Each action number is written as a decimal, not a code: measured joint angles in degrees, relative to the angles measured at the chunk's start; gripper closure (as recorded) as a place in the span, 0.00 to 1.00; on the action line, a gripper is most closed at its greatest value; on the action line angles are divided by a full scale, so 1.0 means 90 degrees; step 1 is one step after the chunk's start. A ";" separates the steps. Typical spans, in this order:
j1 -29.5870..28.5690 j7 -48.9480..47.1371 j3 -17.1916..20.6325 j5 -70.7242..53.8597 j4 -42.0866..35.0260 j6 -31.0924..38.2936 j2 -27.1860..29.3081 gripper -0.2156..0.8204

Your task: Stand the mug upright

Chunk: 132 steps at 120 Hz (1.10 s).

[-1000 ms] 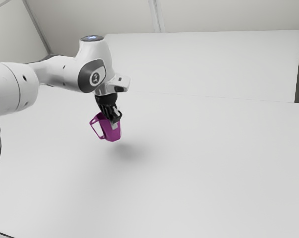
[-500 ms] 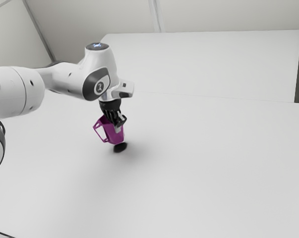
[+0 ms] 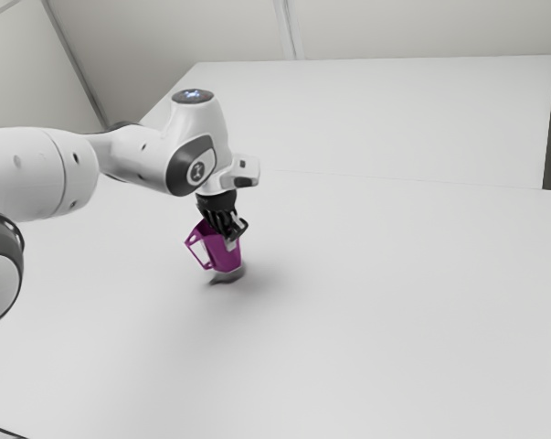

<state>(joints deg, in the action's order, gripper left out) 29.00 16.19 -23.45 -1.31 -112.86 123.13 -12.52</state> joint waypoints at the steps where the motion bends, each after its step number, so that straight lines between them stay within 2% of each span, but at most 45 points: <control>1: 0.0000 -0.0005 0.0000 0.0000 0.0000 0.0008 -0.0008 0.96; 12: 0.0012 -0.0051 0.0000 0.0007 0.0003 0.0083 -0.0081 0.95; 25: 0.0034 -0.0072 -0.0001 0.0046 -0.0017 0.0203 -0.0159 0.89; 37: 0.0040 -0.0081 -0.0001 0.0070 -0.0020 0.0268 -0.0163 0.79; 59: 0.0033 -0.0095 -0.0001 0.0090 -0.0005 0.0305 0.0014 0.52; 88: -0.0035 -0.0104 0.0156 0.0096 0.0100 0.0152 0.0598 0.35; 100: -0.0244 -0.0091 0.0356 0.0095 0.0765 -0.0215 0.0658 0.31; 111: -0.1260 -0.0079 0.1248 0.0091 0.2061 -0.0958 0.0570 0.28; 115: -0.1522 -0.0076 0.1445 0.0090 0.2426 -0.1215 0.0546 0.27; 132: -0.1834 -0.0064 0.1610 0.0080 0.3117 -0.2079 0.0569 0.25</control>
<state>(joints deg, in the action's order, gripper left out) 12.50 15.62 -8.97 -0.60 -84.81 104.42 -7.40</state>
